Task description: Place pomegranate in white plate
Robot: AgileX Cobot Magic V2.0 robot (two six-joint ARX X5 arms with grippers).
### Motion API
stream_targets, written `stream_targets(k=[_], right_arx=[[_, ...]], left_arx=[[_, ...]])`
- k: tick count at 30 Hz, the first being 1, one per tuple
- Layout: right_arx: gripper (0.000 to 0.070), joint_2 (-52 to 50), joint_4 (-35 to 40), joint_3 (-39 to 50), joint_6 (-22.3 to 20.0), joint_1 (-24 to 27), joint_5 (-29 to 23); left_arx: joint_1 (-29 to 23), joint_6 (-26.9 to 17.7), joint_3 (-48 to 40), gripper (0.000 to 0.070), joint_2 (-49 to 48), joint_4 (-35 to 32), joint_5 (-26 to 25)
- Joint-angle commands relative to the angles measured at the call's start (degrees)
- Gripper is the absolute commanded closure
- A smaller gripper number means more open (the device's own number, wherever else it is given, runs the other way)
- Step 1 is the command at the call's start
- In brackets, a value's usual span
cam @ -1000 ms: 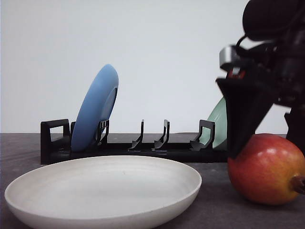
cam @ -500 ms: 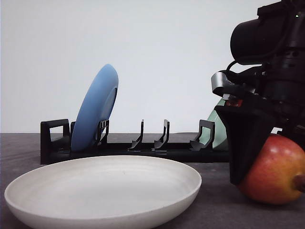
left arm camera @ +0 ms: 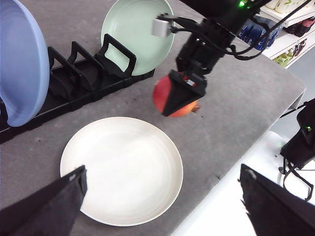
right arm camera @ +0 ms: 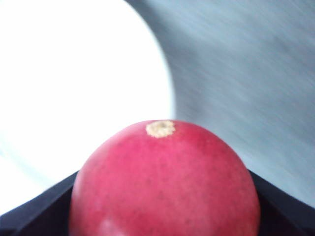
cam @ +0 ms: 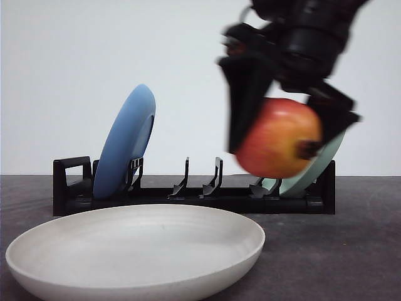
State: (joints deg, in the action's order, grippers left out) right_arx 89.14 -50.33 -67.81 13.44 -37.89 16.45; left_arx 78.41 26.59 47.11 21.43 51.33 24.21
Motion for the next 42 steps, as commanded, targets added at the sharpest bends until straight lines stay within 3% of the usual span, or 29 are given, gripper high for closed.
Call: stream_targets(k=[1,9,15,34,36,41,42], right_arx=[[0.0286,2.1,1.2,-1.7,1.7,-2.3,0.3],[0.0285,8.3,10.0,-2.4,3.8,-10.8,1.6],[0.0285,13.1,15.2,-2.4,3.8,-14.5,1.5],[0.0280,15.4,16.0,-2.4,3.8,-15.6,-1.8],[0.0245,15.4,15.6,-2.4,3.9,-15.6,-1.8],[0.0020,15.4,15.4,-2.4,4.2,-15.6,-1.9],[0.0006,15.4,15.3,-2.4,4.4,-15.6,-1.9]], left_arx=[[0.8,-0.5,0.5,0.0110,0.2,-0.4,0.4],[0.8,-0.6,0.5,0.0110,0.2,-0.4,0.4],[0.8,-0.5,0.5,0.0110,0.2,-0.4,0.4],[0.8,-0.6,0.5,0.0110,0.2,-0.3,0.4],[0.8,-0.6,0.5,0.0110,0.2,-0.3,0.4],[0.8,-0.6,0.5,0.0110,0.2,-0.2,0.4],[0.8,-0.6,0.5,0.0110,0.2,-0.1,0.4]])
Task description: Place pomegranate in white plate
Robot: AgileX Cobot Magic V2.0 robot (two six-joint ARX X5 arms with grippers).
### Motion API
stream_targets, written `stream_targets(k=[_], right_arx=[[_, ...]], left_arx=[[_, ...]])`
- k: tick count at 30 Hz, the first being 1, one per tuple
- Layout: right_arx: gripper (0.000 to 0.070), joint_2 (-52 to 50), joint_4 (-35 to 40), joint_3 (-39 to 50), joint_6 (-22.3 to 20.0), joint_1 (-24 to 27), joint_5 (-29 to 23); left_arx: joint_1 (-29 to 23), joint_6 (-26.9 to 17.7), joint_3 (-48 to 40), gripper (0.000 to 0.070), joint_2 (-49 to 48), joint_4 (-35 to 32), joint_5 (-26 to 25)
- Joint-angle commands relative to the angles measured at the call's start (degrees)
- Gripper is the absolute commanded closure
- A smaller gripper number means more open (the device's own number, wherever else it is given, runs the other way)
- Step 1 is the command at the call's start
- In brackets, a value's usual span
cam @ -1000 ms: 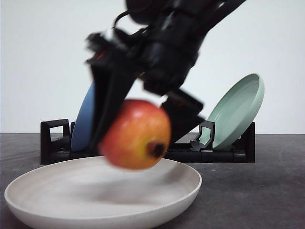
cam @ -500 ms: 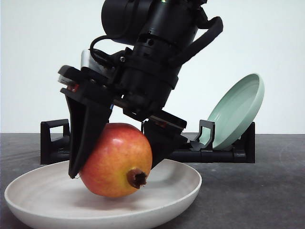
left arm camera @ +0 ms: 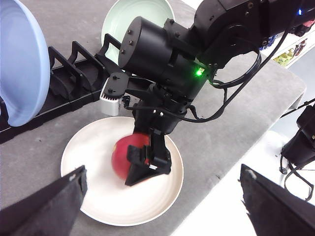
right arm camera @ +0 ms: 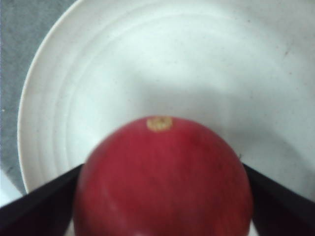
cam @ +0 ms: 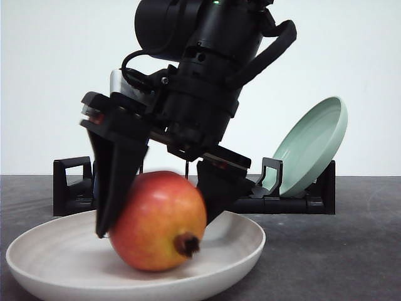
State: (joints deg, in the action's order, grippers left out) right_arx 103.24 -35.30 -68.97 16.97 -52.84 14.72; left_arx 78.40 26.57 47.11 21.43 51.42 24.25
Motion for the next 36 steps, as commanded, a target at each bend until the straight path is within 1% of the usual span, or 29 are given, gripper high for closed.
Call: stream_targets(k=[1,7,11,15,20,24,27,29,32,36], right_arx=[[0.0000,1.2,0.2,-1.2,1.0,-0.7,-0.2],[0.0000,1.0,0.0,-1.2,1.1,-1.0,-0.1],[0.0000,-1.4,-0.6,-1.3,0.8,-0.5,0.0],[0.0000,-6.3,-1.9,-1.3,0.6,0.2,-0.2],[0.0000,-16.0,-5.2,-1.3,-0.1,1.1,-1.0],[0.0000,-26.1,-12.1,-1.3,-2.4,1.8,-4.3],[0.0000,-34.5,-17.7,-1.3,-2.9,2.0,-7.7],[0.0000,-40.3,-20.8,-1.2,-3.0,2.0,-10.9],[0.0000,-48.1,-23.3,-0.5,-2.7,2.0,-15.5],[0.0000,-57.9,-23.4,2.5,-1.7,2.0,-19.3]], left_arx=[[0.8,-0.6,0.5,0.0110,0.2,-0.2,0.4],[0.8,-0.6,0.5,0.0110,0.2,-0.1,0.4],[0.8,-0.6,0.5,0.0110,0.2,0.1,0.4],[0.8,-0.6,0.5,0.0110,0.2,0.3,0.4],[0.8,-0.6,0.5,0.0110,0.2,0.4,0.4],[0.8,-0.6,0.5,0.0110,0.2,0.4,0.4],[0.8,-0.6,0.5,0.0110,0.2,0.1,0.4],[0.8,-0.6,0.5,0.0110,0.2,-0.2,0.4],[0.8,-0.6,0.5,0.0110,0.2,-0.4,0.5],[0.8,-0.5,0.5,0.0110,0.2,-0.5,2.3]])
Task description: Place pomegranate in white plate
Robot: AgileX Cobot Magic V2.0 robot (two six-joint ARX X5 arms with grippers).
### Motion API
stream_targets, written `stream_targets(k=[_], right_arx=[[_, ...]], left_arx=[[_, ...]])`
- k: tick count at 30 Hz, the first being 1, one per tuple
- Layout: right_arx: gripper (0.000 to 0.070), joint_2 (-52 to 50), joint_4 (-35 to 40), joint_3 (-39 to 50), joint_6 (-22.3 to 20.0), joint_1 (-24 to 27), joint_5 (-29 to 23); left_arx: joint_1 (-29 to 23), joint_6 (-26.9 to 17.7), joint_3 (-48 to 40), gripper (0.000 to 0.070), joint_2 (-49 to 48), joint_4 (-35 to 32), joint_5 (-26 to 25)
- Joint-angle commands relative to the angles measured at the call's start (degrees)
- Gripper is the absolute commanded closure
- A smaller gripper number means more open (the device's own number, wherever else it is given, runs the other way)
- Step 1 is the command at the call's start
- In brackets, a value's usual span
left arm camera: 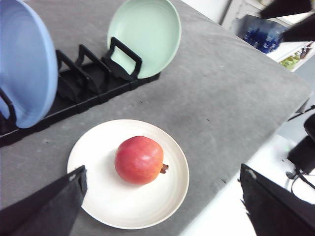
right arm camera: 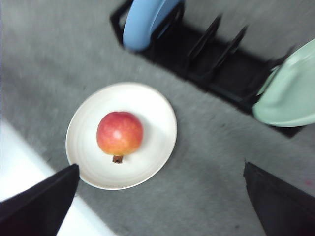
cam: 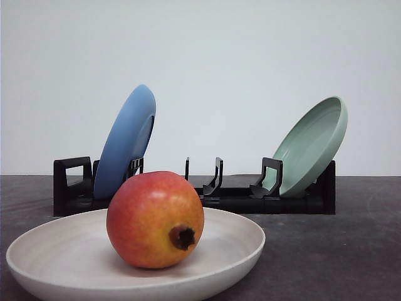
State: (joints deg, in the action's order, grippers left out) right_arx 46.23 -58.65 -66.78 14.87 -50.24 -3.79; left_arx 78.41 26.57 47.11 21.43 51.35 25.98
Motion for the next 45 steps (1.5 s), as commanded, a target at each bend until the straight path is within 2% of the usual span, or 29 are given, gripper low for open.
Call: stream_targets(k=[1,4,7,11,16,19,20,21,22,23,24,25,45], right_arx=[[0.0000,-3.0,0.0,1.5,1.1,-0.6,-2.2],[0.0000,-9.9,1.0,5.9,2.5,-0.6,-6.6],[0.0000,-16.7,4.0,10.8,3.5,-0.6,-6.7],[0.0000,-23.1,7.0,16.0,4.3,-0.6,-6.7],[0.0000,-25.3,7.1,18.6,4.2,-0.6,-6.7],[0.0000,-25.3,7.6,18.6,3.9,-0.6,-6.8],[0.0002,-25.3,7.8,18.6,3.8,-0.6,-6.8],[0.0133,-25.3,7.8,18.6,3.8,-0.6,-6.7],[0.0471,-25.3,7.6,18.6,3.8,-0.6,-6.5],[0.0698,-25.3,7.2,18.6,3.4,-0.6,-6.3],[0.0643,-25.3,7.0,18.6,3.1,-0.6,-6.6],[0.0656,-25.3,6.9,18.6,3.1,-0.6,-7.1],[0.0668,-25.4,7.2,18.6,3.1,-0.6,-7.2]], left_arx=[[0.8,-0.5,0.5,0.0110,0.2,-0.5,1.0],[0.8,-0.6,0.5,0.0110,0.2,-1.4,1.5],[0.8,-0.7,0.5,0.0110,0.2,-3.6,1.7],[0.8,-2.4,0.5,0.0110,0.2,-6.8,4.6],[0.8,-3.5,0.5,0.0110,0.2,-7.9,8.4],[0.8,-3.5,0.5,0.0112,0.2,-7.9,8.8],[0.8,-3.5,0.5,0.0149,0.2,-7.8,8.8],[0.8,-3.5,0.5,0.0296,0.2,-7.7,8.8],[0.8,-3.5,0.5,0.0551,0.2,-7.6,8.8],[0.8,-3.2,0.5,0.0691,0.2,-7.6,8.8],[0.7,-3.3,0.5,0.0665,0.2,-7.6,8.8],[0.8,-3.2,0.5,0.0700,0.2,-7.6,8.8],[0.8,-3.2,0.5,0.0700,0.2,-7.6,8.8]])
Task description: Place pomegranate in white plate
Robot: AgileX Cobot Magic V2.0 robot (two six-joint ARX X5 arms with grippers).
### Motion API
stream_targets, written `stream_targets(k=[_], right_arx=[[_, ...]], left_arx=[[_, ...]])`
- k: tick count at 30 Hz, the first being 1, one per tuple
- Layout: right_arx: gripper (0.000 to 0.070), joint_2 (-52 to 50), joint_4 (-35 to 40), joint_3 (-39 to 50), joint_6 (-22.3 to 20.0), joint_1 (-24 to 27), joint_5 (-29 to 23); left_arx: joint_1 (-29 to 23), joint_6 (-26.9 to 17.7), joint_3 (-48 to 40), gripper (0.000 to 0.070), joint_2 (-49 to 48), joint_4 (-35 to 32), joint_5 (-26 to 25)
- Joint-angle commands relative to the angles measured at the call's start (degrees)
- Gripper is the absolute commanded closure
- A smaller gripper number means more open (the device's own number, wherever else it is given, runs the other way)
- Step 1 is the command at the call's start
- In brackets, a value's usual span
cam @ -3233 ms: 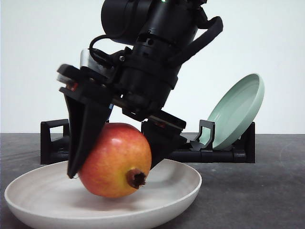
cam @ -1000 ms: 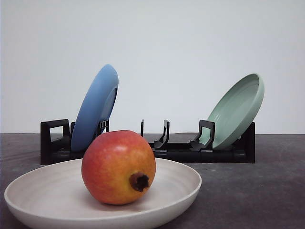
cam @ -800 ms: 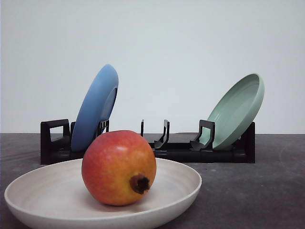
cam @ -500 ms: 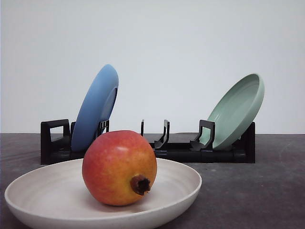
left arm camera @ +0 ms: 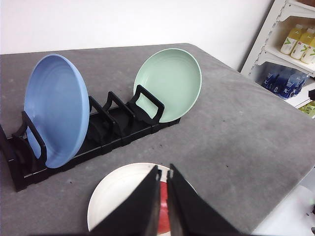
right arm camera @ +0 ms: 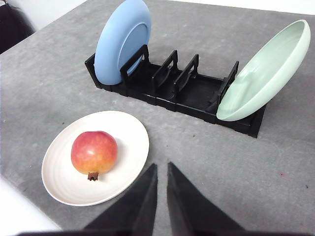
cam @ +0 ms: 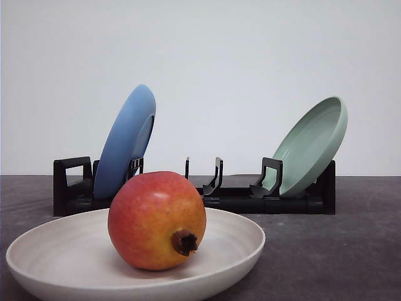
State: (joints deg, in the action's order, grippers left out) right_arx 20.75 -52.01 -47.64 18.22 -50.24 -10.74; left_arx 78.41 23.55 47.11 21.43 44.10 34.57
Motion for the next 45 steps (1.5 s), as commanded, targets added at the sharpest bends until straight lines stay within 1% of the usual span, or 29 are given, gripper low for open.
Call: stream_targets(k=[1,3,6,9,12,14,15,18,20,21,23,25,28,31,34,42,45], right_arx=[[0.0668,0.1,0.6,-0.5,-0.2,-0.6,-0.2],[0.0668,0.1,0.6,-0.5,-0.2,-0.6,-0.2],[0.0668,0.1,0.6,-0.5,-0.2,-0.6,-0.2],[0.0668,0.1,0.6,-0.5,-0.3,-0.6,-0.2],[0.0668,0.1,0.6,-0.5,-0.2,-0.6,-0.2],[0.0668,0.1,0.6,-0.5,-0.2,-0.6,-0.3],[0.0668,0.1,0.6,-0.5,-0.2,-0.6,-0.2],[0.0668,0.1,0.6,-0.5,-0.2,-0.6,-0.2],[0.0668,0.1,0.6,-0.5,-0.3,-0.6,-0.2],[0.0668,0.1,0.6,-0.5,-0.2,-0.6,-0.2],[0.0668,0.1,0.6,-0.5,-0.2,-0.6,-0.2],[0.0668,0.1,0.6,-0.5,-0.2,-0.6,-0.2],[0.0668,0.1,0.6,-0.5,-0.2,-0.6,-0.2],[0.0668,0.1,0.6,-0.5,-0.3,-0.6,-0.2],[0.0668,0.1,0.6,-0.5,-0.2,-0.6,-0.2],[0.0668,0.1,0.6,-0.5,-0.2,-0.6,-0.2],[0.0668,0.1,0.6,-0.5,-0.3,-0.6,-0.2]], left_arx=[[0.8,-0.2,0.5,0.0700,0.2,-0.5,0.2],[0.4,-0.2,-0.8,0.0700,-0.9,-2.3,0.4],[-1.1,-0.2,-2.0,0.0700,-1.8,-2.6,0.0],[-6.3,-0.2,-3.7,0.0700,-2.2,-3.1,0.0],[-14.4,-0.7,-7.0,0.0700,-3.3,-3.5,0.0],[-21.1,-2.8,-10.4,0.0700,-4.8,-4.1,0.0],[-24.1,-3.9,-12.3,0.0700,-5.5,-4.8,0.0],[-34.0,-9.8,-19.7,0.0700,-8.9,-10.0,-1.0],[-40.4,-14.0,-24.7,0.0700,-11.1,-14.6,-4.6],[-44.2,-16.0,-27.4,0.0700,-12.2,-17.1,-7.6],[-50.5,-18.3,-31.9,0.0700,-14.1,-21.5,-14.9],[-55.8,-20.3,-36.1,0.0700,-16.1,-25.8,-21.7],[-61.6,-22.6,-40.4,0.0700,-18.6,-28.9,-27.2],[-65.5,-23.0,-42.2,0.0700,-20.2,-29.2,-28.2],[-67.8,-23.2,-43.0,0.0700,-21.2,-30.0,-28.2],[-71.5,-23.5,-44.7,0.0700,-21.3,-31.1,-28.4],[-72.7,-23.6,-46.0,0.0700,-21.3,-33.5,-28.4]])
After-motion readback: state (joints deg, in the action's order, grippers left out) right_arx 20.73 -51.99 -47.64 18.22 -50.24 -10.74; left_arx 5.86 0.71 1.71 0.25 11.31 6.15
